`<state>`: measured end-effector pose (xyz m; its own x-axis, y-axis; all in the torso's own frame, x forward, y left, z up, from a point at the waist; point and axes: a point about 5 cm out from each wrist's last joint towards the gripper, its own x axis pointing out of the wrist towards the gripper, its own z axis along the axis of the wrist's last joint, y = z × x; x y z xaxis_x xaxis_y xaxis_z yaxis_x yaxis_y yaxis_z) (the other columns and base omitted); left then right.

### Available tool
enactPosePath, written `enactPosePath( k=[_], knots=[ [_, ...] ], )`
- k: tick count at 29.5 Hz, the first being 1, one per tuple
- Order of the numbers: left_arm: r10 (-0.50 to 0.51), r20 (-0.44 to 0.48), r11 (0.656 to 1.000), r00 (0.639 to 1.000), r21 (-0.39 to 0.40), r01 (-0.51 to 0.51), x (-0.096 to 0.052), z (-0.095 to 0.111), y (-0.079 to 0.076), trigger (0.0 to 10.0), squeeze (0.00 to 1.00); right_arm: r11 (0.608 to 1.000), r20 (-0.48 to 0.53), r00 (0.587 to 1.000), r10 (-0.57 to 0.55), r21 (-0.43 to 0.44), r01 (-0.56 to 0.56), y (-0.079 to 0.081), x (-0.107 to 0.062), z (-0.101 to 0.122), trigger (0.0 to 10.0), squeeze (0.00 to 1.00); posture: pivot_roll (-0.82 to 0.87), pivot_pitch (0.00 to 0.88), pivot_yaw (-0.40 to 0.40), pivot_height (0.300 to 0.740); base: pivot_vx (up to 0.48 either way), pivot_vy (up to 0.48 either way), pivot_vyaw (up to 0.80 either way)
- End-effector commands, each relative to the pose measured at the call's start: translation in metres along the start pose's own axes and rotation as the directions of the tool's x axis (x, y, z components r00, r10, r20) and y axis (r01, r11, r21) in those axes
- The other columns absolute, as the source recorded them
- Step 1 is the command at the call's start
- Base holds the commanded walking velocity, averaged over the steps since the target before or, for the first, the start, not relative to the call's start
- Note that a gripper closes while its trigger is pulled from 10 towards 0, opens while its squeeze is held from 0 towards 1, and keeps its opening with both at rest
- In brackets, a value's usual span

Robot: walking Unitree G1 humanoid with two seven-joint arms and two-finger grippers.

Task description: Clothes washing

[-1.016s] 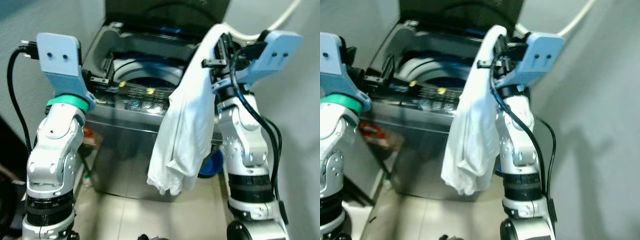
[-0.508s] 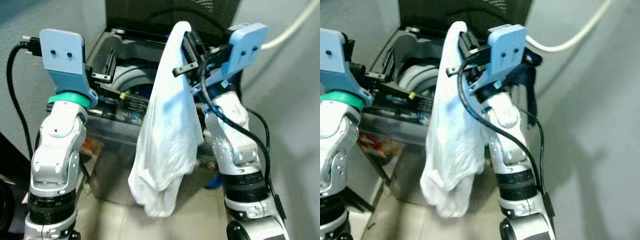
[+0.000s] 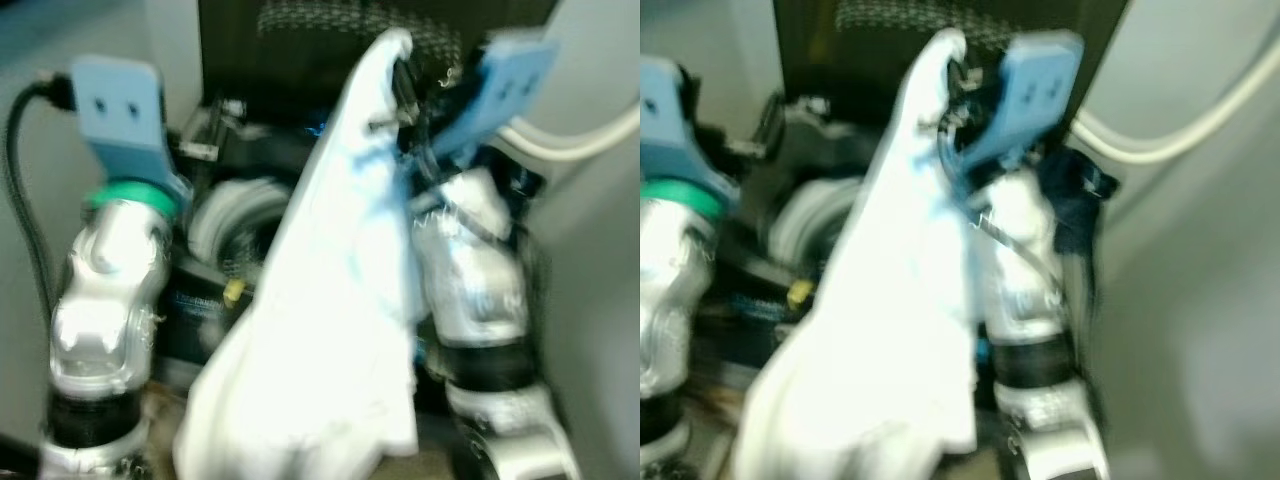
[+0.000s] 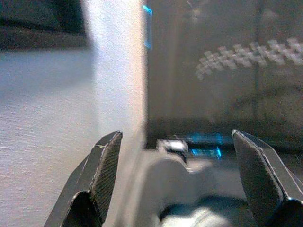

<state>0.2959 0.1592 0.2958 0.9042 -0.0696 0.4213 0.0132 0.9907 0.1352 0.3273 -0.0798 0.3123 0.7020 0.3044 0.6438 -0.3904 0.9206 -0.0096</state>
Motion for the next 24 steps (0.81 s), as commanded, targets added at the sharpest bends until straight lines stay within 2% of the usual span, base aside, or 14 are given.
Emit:
enactPosePath(
  k=[1,13,17,19,22,24],
  knots=[
    [-0.036,0.005,0.999,0.999,-0.016,0.036,-0.001,0.001,-0.007,10.0,0.00,0.999,-0.003,0.999,-0.041,-0.016,0.041,-0.011,-0.005,0.000,10.0,0.00,0.10,0.024,-0.048,0.740,0.000,0.000,0.00],
    [-0.036,0.006,0.999,0.999,-0.028,0.036,-0.001,0.002,-0.007,10.0,0.00,0.999,0.015,0.999,-0.033,-0.008,0.033,-0.010,-0.004,0.003,10.0,0.00,0.10,0.025,-0.048,0.740,0.000,0.000,0.00],
    [-0.052,0.033,0.998,0.998,-0.026,0.053,0.001,0.008,-0.007,10.0,0.00,1.000,0.026,1.000,-0.001,-0.007,0.001,-0.006,-0.003,0.005,10.0,0.00,0.10,0.026,-0.048,0.740,0.000,0.000,0.00],
    [-0.089,0.089,0.996,0.992,0.013,0.089,0.002,0.018,-0.007,10.0,0.00,1.000,0.040,0.999,0.028,-0.008,-0.028,-0.003,-0.002,0.009,10.0,0.00,0.10,0.026,-0.048,0.740,0.000,0.000,0.00],
    [-0.113,0.115,0.993,0.987,0.042,0.109,0.003,0.022,-0.008,10.0,0.00,0.999,0.048,0.998,0.036,-0.011,-0.035,-0.003,-0.002,0.011,10.0,0.00,0.10,0.027,-0.048,0.740,0.000,0.000,0.00],
    [-0.197,0.171,0.974,0.965,0.144,0.173,0.006,0.034,-0.011,10.0,0.00,0.999,0.080,0.996,0.047,-0.013,-0.046,-0.002,0.002,0.018,10.0,0.00,0.10,0.029,-0.049,0.740,0.000,0.000,0.00]
  ],
)
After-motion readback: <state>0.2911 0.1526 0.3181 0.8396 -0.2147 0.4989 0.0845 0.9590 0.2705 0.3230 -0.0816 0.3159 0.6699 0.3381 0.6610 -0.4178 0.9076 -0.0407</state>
